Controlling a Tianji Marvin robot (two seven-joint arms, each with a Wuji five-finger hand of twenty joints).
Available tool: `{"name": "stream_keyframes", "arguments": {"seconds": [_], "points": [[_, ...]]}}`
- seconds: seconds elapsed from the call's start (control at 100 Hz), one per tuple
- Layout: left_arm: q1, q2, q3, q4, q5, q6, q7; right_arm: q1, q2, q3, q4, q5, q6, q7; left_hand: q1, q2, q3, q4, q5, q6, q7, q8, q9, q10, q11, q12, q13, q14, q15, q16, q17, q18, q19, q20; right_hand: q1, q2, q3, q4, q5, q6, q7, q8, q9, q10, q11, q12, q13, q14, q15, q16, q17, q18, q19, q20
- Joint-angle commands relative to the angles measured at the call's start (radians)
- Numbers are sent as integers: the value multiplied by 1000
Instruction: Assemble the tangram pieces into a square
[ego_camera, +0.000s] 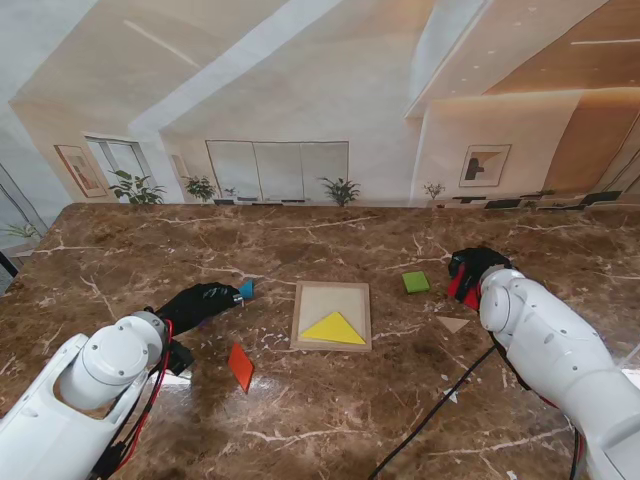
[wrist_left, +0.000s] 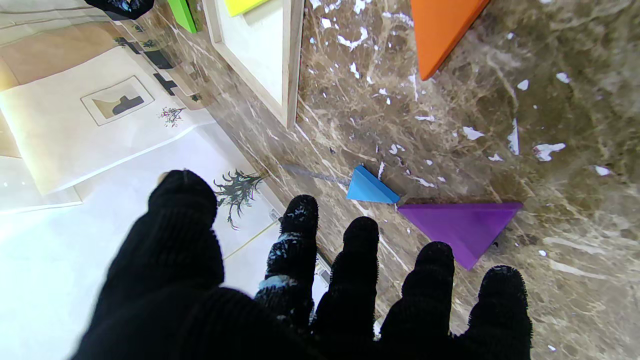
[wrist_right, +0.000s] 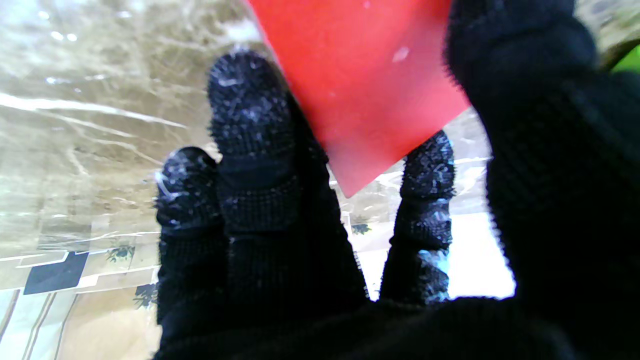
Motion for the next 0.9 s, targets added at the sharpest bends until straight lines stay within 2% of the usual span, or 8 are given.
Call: {"name": "stream_keyframes", "arguments": {"seconds": [0.0, 0.11, 0.15, 0.28, 0.43, 0.6, 0.75, 0.89], "points": [[4, -2, 3, 6, -1, 4, 0, -17, -6, -9, 17, 0, -13, 16, 34, 31, -25, 15, 23, 0, -4, -23, 25, 12, 5, -3, 6, -18, -18, -8, -8, -21, -25, 26, 111, 132, 94, 70, 228, 75, 498, 166, 31, -264, -115, -98, -71, -84, -17, 4, 2, 33, 13, 22], [3, -3, 4, 8, -2, 4, 0, -7, -12, -23, 46, 16, -33, -3, 34, 32, -26, 15, 23, -1, -4, -23, 24, 9, 5, -3, 6, -18, -17, -7, -9, -22, -25, 26, 122, 101, 87, 62, 263, 81, 496, 192, 53, -255, -120, -104, -39, -87, 20, 2, 26, 42, 19, 23], [2, -3, 4, 9, -3, 5, 1, -7, -13, -22, 49, 19, -36, -8, 35, 32, -26, 15, 23, 0, -4, -23, 25, 10, 5, -3, 6, -16, -17, -7, -9, -23, -25, 26, 119, 88, 87, 63, 279, 82, 476, 245, 61, -253, -121, -106, -30, -90, 40, -14, 32, 42, 20, 23], [0, -3, 5, 11, -3, 5, 1, 3, -22, -34, 81, 35, -57, -31, 34, 31, -28, 16, 24, 0, -4, -23, 25, 10, 5, -3, 6, -18, -17, -7, -9, -22, -25, 26, 121, 55, 76, 47, 316, 89, 463, 267, 110, -247, -125, -123, 5, -103, 86, 5, 66, 48, 35, 23], [-2, -3, 7, 15, -4, 5, 1, 15, -27, -48, 108, 47, -79, -49, 34, 33, -28, 16, 24, -2, -4, -23, 25, 9, 5, -3, 5, -19, -18, -7, -9, -23, -25, 26, 142, 40, 67, 35, 358, 100, 458, 278, 152, -239, -136, -128, 11, -120, 188, 31, 111, 48, 62, 24], [-2, -4, 7, 17, -5, 7, 3, 24, -33, -46, 130, 59, -113, -69, 35, 33, -29, 16, 25, 0, -4, -23, 24, 11, 5, -3, 4, -19, -18, -8, -10, -23, -26, 26, 175, 38, 50, 30, 419, 115, 451, 273, 221, -251, -128, -107, 14, -143, 304, 59, 171, 44, 89, 18], [-2, -5, 8, 18, -6, 8, 7, 35, -39, -52, 154, 73, -143, -84, 36, 33, -30, 17, 26, 0, -4, -22, 24, 9, 5, -3, 5, -19, -18, -7, -10, -23, -26, 26, 191, 43, 56, 37, 447, 124, 444, 269, 263, -275, -82, -69, 13, -159, 380, 98, 199, 32, 104, 15], [-1, -6, 7, 19, -6, 10, 10, 41, -44, -57, 168, 87, -155, -85, 37, 34, -30, 17, 29, 1, -3, -22, 24, 11, 6, -3, 3, -20, -19, -8, -10, -24, -26, 26, 201, 48, 60, 40, 447, 125, 443, 270, 266, -281, -52, -42, 15, -170, 424, 137, 210, 30, 113, 16]]}}
